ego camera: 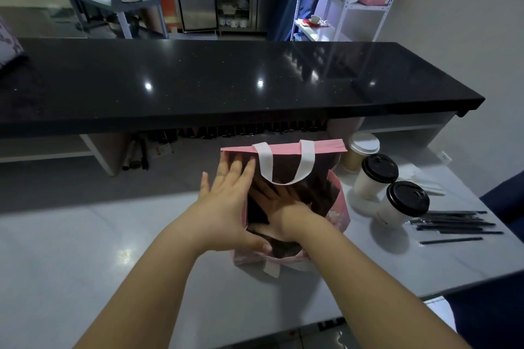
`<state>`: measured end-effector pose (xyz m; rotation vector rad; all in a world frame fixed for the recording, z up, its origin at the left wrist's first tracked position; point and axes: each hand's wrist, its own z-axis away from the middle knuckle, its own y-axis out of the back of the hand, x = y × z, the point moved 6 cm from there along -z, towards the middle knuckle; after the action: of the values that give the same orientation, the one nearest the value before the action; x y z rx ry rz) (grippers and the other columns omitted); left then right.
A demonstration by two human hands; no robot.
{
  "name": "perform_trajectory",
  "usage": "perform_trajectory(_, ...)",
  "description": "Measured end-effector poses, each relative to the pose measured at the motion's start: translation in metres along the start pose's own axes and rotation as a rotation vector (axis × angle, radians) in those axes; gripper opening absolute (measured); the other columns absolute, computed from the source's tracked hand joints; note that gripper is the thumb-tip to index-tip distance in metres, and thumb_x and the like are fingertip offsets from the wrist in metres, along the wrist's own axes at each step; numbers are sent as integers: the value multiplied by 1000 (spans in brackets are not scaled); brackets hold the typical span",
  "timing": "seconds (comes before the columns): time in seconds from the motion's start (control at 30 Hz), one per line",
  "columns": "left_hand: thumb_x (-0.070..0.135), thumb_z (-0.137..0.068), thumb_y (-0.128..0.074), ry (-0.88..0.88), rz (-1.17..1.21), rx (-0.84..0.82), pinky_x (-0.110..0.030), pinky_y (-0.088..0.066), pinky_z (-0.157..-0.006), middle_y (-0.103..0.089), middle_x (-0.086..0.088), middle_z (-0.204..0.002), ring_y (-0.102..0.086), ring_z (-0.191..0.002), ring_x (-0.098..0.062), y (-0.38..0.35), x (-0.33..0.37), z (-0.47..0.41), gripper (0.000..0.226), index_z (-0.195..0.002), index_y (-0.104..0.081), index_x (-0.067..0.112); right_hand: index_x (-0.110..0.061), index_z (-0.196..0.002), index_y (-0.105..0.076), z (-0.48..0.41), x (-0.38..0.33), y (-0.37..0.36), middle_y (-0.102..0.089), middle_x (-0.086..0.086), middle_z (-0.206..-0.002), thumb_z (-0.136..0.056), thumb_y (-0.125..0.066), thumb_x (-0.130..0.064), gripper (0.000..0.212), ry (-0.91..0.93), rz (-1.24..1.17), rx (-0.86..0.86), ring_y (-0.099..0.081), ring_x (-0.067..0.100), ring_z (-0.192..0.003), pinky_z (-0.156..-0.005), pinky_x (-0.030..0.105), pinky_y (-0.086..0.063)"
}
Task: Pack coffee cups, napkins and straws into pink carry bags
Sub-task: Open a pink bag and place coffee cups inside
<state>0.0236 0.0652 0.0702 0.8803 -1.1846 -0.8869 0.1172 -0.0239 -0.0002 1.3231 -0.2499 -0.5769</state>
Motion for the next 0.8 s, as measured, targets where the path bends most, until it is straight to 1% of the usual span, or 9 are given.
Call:
perform_trajectory(0.1, 81, -46, -63, 18, -26, 24, -53, 17, -116, 41, 10, -151, 53, -126, -10, -1, -2, -1, 145, -141, 36, 36, -44, -149, 15, 1, 0, -7, 24, -17, -158, -92, -33, -67, 78, -47, 23, -33, 17, 27, -148, -117, 55, 3)
perform_trajectory(0.23, 86, -52, -60, 38, -46, 54, -54, 12, -117, 30, 10, -157, 49, -130, -14, 3, -2, -2, 140, -146, 30, 33, -42, -149, 19, 6, 0, -5, 29, -14, -157, -93, -34, -65, 80, -52, 74, -104, 23, 28, -146, -117, 57, 6)
perform_trajectory(0.3, 84, -63, -56, 42, -46, 111, -54, 1, -119, 15, 8, -161, 33, -142, -16, 11, 4, -3, 127, -151, 17, 29, -42, -150, 17, 8, 0, 7, 27, -13, -158, -94, -41, -58, 82, -35, 71, -165, 15, 29, -148, -118, 56, 1)
perform_trajectory(0.37, 71, -77, -56, 33, -79, 211, -54, -18, -118, -9, 5, -161, 5, -149, -20, 26, 11, -3, 105, -154, 0, 28, -45, -152, -1, 15, 5, 29, -1, -8, -163, -91, -49, -56, 78, -72, -41, -160, -14, 28, -147, -116, 51, -20)
perform_trajectory(0.43, 56, -85, -57, 15, -164, 312, -46, -38, -108, -32, 3, -150, -24, -140, -21, 42, 20, -3, 80, -151, -22, 27, -44, -144, -32, 28, 13, 55, -45, -4, -146, -87, -61, -50, 64, -121, -233, -95, -48, 21, -126, -100, 39, -44)
perform_trajectory(0.5, 46, -88, -55, -14, -218, 379, -40, -41, -96, -46, 4, -135, -39, -126, -20, 56, 31, -6, 55, -139, -43, 29, -42, -123, -58, 50, 22, 82, -64, -12, -116, -85, -67, -44, 40, -150, -324, 15, -61, 10, -101, -85, 33, -53)
perform_trajectory(0.57, 41, -88, -53, -56, -210, 411, -39, -40, -91, -50, 4, -123, -44, -115, -20, 64, 49, -11, 40, -127, -52, 29, -39, -104, -66, 74, 38, 107, -65, -17, -95, -83, -69, -42, 21, -205, -354, 156, -61, 2, -84, -76, 32, -55)
perform_trajectory(0.63, 39, -89, -53, -110, -177, 422, -38, -40, -91, -52, 4, -120, -46, -111, -20, 66, 73, -22, 36, -124, -55, 29, -38, -95, -67, 99, 59, 126, -65, -18, -87, -82, -71, -39, 14, -258, -392, 317, -60, -1, -79, -73, 29, -55)
perform_trajectory(0.8, 37, -91, -48, -222, -184, 368, -39, -35, -90, -52, 3, -121, -45, -113, -23, 41, 142, -59, 34, -122, -54, 27, -36, -99, -67, 154, 112, 140, -64, -19, -95, -83, -72, -27, 20, -340, -383, 589, -58, 0, -89, -77, 23, -48)
